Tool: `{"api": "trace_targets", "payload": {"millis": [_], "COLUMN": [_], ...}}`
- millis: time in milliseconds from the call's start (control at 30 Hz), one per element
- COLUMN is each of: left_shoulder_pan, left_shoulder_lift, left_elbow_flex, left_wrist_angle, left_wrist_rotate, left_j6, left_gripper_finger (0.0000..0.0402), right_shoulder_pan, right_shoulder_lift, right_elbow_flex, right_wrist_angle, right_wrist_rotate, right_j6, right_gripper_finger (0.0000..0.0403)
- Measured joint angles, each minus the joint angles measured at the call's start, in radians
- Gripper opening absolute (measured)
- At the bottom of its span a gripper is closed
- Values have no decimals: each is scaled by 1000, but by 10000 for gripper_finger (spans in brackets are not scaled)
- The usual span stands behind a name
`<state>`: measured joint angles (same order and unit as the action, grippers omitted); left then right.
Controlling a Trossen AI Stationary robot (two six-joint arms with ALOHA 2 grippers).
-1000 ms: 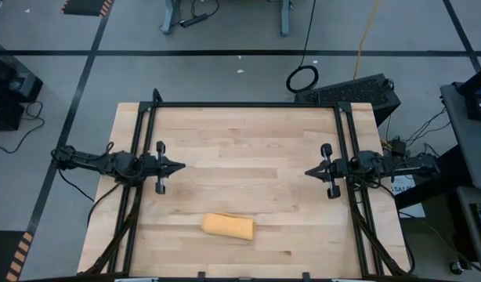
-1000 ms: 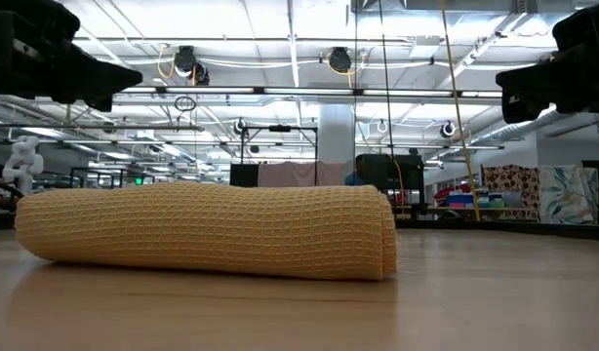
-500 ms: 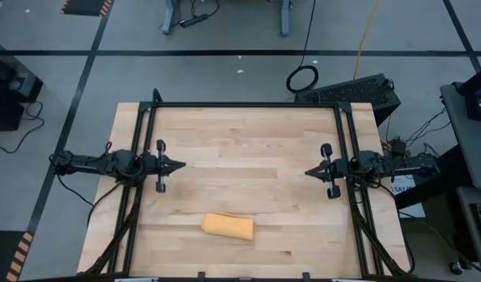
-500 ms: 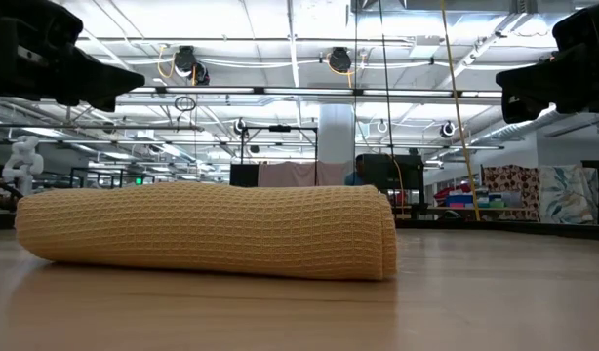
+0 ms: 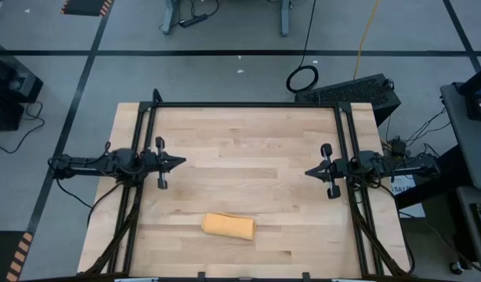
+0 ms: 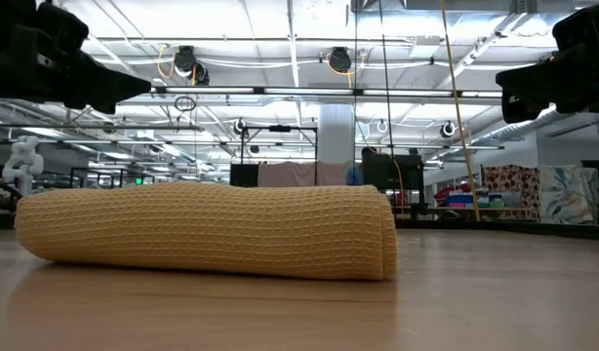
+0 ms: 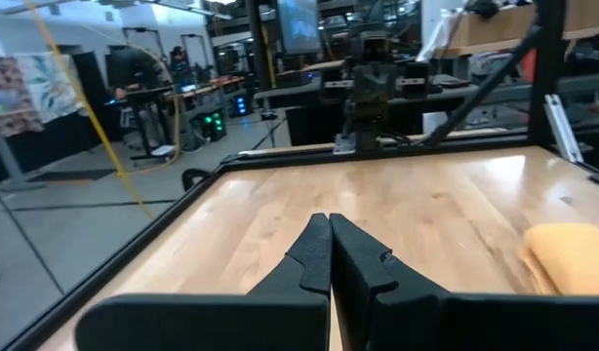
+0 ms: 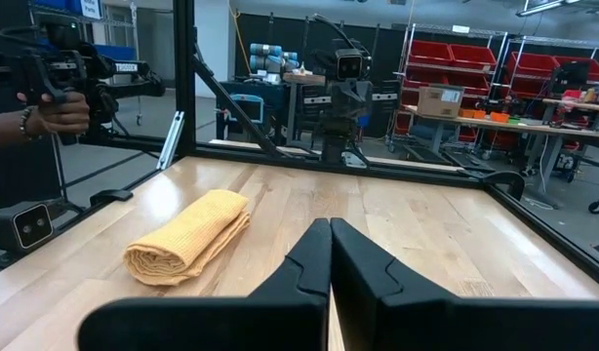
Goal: Roll towel
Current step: Return to Home Position
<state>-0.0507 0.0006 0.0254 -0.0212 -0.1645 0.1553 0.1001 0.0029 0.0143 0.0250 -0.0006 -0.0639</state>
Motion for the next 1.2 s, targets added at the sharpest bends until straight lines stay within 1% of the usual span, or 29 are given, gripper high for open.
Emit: {"api": "trace_targets", "payload": {"millis": [267,367,600,1200], "left_shoulder_pan": [45,51,51,51], "left_shoulder_lift": [0,0,0,0], "left_elbow_flex": [0,0,0,-1], "left_wrist_angle": [0,1,7,11], "left_wrist_rotate": [0,0,0,0], "left_j6": [-18,-18,-18,-17], "left_gripper_finger": [0,6,27,30], "right_shoulder_pan": [0,0,0,0], "right_shoulder_lift": [0,0,0,0], "right_elbow_flex": [0,0,0,0], "right_wrist_angle": [0,0,0,0], "right_wrist_rotate": [0,0,0,0], "right_j6": [0,0,0,0], "right_gripper_finger": [0,0,0,0]}}
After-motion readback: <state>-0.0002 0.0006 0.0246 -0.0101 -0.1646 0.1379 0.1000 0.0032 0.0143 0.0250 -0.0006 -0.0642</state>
